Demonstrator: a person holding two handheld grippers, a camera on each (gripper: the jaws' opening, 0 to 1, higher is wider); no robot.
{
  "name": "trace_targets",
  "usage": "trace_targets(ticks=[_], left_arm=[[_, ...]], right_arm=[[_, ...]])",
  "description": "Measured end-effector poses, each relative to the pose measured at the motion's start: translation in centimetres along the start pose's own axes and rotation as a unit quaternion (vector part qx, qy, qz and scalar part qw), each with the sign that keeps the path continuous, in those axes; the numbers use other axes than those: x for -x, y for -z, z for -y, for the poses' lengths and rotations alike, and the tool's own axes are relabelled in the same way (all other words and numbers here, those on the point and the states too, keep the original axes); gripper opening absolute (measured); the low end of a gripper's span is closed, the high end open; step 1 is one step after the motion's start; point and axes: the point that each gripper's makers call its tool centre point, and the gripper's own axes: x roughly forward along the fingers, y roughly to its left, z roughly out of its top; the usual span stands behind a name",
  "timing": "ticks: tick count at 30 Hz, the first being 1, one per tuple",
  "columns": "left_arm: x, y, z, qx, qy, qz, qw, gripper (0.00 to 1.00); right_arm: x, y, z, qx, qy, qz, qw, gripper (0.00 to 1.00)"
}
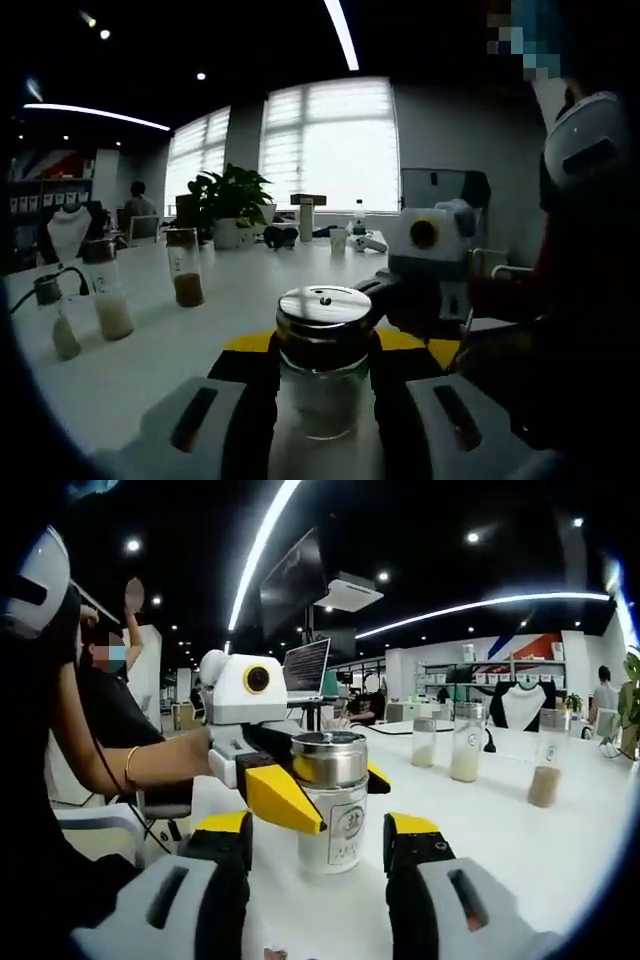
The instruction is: Rotate the seasoning bottle until the label or dispensing opening points toward the visible target arrow and the bottle remains upright within the marked orientation range
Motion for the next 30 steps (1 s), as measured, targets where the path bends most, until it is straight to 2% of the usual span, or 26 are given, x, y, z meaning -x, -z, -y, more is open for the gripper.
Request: trace_targets(ticks=[3,9,14,18,30], left_arm=[[0.0,-0.2,0.0,-0.003,0.001,0.001,1.0,0.37],[-0.1,-0.3,0.3,-0.001,0.005,0.001,1.0,0.37],[0.0,0.0,0.6,-0.011,0.001,-0.011,0.9999,0.37],[0.2,0.0,1.1,-0.013,0.01,-0.01,0.9998,0.37],[1.1,-0.5,2.7,-0.01,0.04,-0.006,0.9991,0.37]], right_arm=[[-0.3,0.0,-0.3,0.001,-0.01,0.0,0.9999,0.45],[-1.0,0.6,-0.7,0.005,-0.018,-0.011,0.9998,0.45],[-0.8,0.8,-0.6,-0.001,-0.022,-0.008,0.9997,0.41],[-0.6,0.8,-0.7,0.004,-0.03,-0.003,0.9995,0.33],[-0.5,0.2,-2.3,0.001,-0.077,0.017,0.9969,0.3]])
